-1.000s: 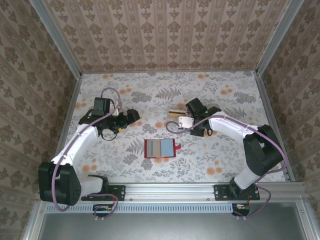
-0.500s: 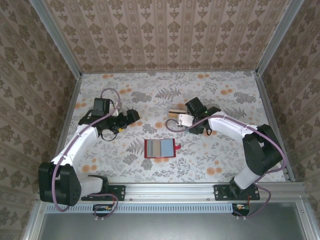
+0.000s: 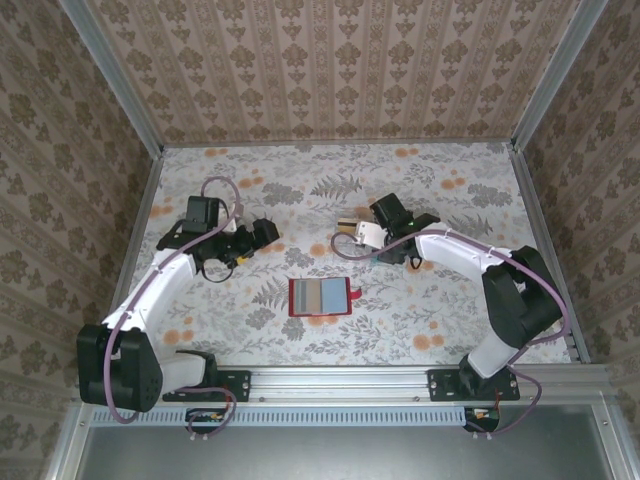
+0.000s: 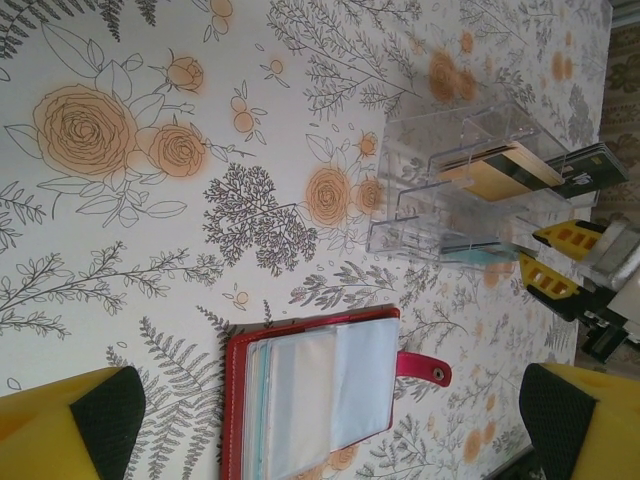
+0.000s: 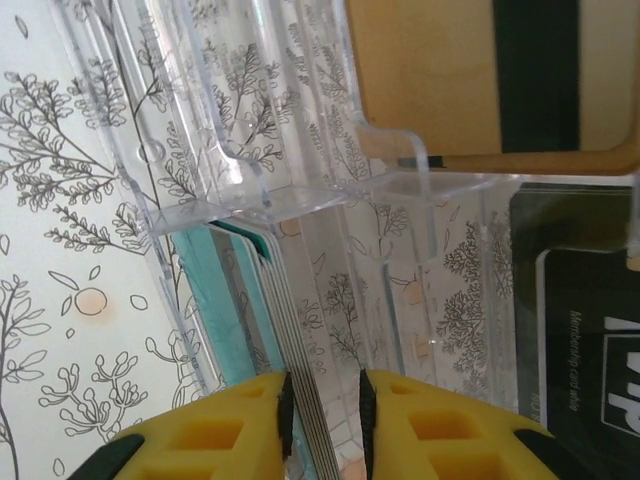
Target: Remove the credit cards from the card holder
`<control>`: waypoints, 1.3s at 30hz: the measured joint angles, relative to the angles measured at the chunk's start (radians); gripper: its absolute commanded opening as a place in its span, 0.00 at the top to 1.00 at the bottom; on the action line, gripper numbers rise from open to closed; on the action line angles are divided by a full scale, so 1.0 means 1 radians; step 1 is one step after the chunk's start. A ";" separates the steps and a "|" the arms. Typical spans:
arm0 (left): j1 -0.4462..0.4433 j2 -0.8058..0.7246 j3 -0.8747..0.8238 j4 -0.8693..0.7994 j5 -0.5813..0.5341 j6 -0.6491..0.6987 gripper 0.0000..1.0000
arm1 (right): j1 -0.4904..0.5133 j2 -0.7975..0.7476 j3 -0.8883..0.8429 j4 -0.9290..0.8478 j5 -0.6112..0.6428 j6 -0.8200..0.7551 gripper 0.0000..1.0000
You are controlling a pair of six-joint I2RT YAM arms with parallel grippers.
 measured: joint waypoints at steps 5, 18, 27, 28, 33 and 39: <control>0.000 0.000 -0.011 0.013 0.006 0.000 0.01 | 0.002 -0.081 0.000 -0.001 -0.015 0.082 0.69; -0.109 0.071 -0.052 0.036 -0.027 -0.042 0.22 | 0.127 -0.220 -0.027 0.015 -0.140 0.601 0.68; -0.223 0.129 -0.065 0.037 -0.082 -0.089 0.50 | 0.240 -0.131 -0.094 0.075 -0.201 0.966 0.71; -0.232 0.136 -0.065 0.037 -0.085 -0.092 0.51 | 0.246 -0.111 -0.094 0.078 -0.209 0.998 0.73; -0.289 0.177 -0.068 0.048 -0.093 -0.101 0.56 | 0.264 -0.023 -0.115 0.105 -0.238 1.128 0.78; -0.321 0.225 -0.072 0.068 -0.095 -0.107 0.63 | 0.273 0.018 -0.164 0.124 -0.246 1.212 0.79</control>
